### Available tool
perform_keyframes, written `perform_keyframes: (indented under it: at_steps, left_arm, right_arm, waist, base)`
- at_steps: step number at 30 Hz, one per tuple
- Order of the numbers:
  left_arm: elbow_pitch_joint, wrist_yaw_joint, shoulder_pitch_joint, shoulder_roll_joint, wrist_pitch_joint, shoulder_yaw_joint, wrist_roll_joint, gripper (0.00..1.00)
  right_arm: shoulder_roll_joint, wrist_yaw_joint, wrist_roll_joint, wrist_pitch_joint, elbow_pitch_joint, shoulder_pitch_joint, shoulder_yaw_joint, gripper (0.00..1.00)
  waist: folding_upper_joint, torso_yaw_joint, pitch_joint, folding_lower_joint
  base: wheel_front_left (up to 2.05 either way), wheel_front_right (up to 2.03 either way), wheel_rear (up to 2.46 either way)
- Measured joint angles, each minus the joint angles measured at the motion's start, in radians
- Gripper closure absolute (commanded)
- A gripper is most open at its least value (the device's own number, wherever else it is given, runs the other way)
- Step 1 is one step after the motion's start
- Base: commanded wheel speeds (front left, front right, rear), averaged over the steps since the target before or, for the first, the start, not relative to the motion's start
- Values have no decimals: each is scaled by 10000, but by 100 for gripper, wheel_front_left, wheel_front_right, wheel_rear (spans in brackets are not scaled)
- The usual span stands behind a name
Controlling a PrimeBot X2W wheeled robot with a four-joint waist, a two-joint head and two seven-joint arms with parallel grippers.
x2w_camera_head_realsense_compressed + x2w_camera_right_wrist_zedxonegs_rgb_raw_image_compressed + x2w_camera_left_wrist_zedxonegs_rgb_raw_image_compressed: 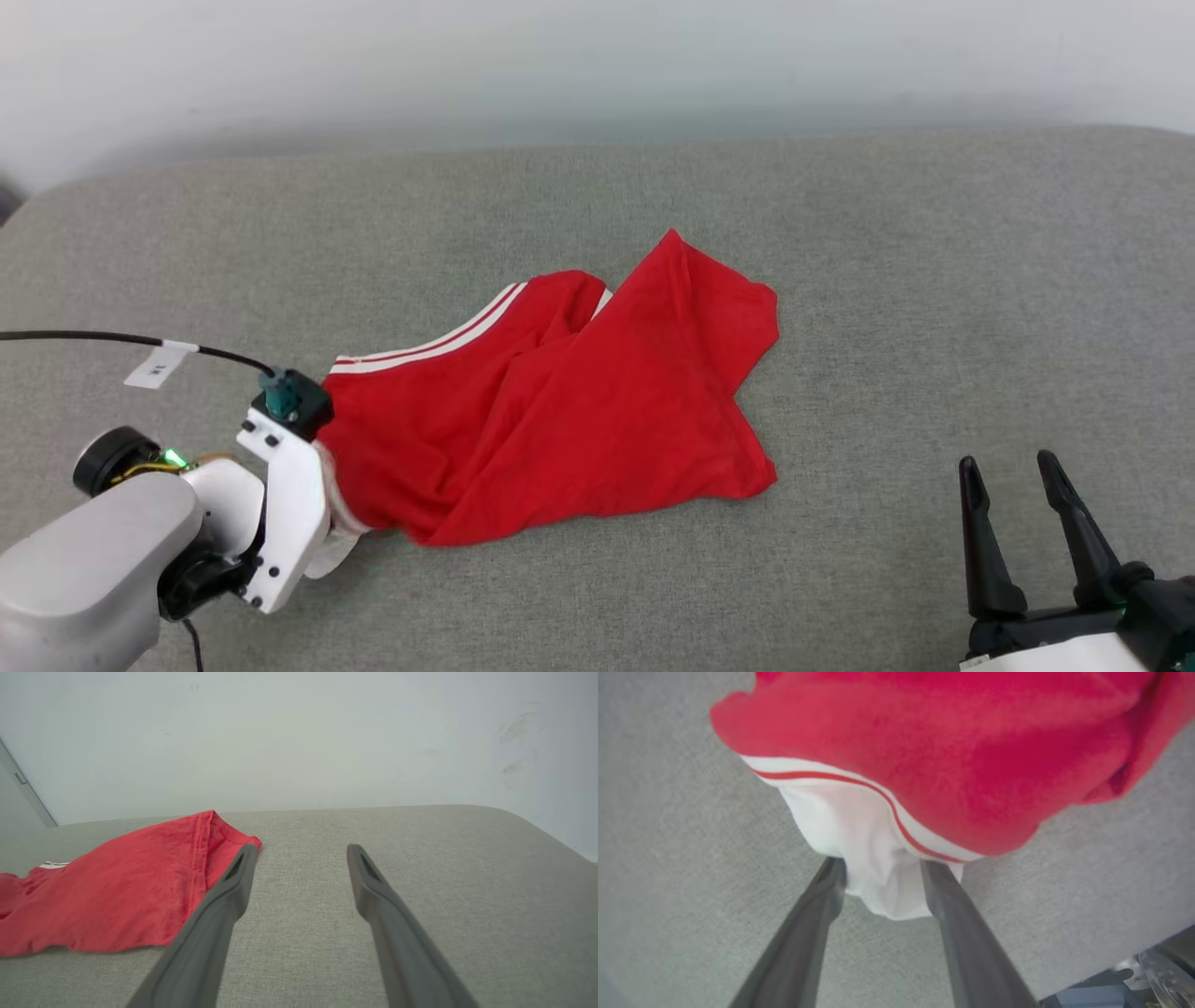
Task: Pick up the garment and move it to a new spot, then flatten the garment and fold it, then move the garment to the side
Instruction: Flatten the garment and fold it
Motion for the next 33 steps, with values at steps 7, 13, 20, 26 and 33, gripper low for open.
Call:
perform_keyframes:
  at_steps: [7,13,20,26,33]
  left_arm:
    - [-1266,922,341,441,-2403,725,447,0]
    - [-2479,2615,1045,644,-4711,1383,999,0]
    - [-3003,4865,2436,121,-7733,2529,1030,0]
    - [-3252,6013,3568,-497,-8264,3563,1647,0]
    - [-4144,6391,5188,-1864,-8295,5875,3505,0]
  right_arm:
    - [-2,0,-174,0,-102,215,-426,0]
    - [-4,0,-780,0,-424,-202,-711,0]
    - [-113,0,-1812,2,-257,-1657,-460,0]
    - [-1511,0,-1743,0,1114,-3149,698,0]
    - [-3258,0,-165,1848,2594,-5518,3519,0]
  waist:
    - [1,42,-753,0]
    - [0,379,-1185,-1]
    - [0,737,-1304,0]
    - [0,911,-1175,0]
    - [0,1122,-722,1]
  base:
    - [0,0,0]
    - [0,0,0]
    - [0,0,0]
    - [0,0,0]
    - [0,0,0]
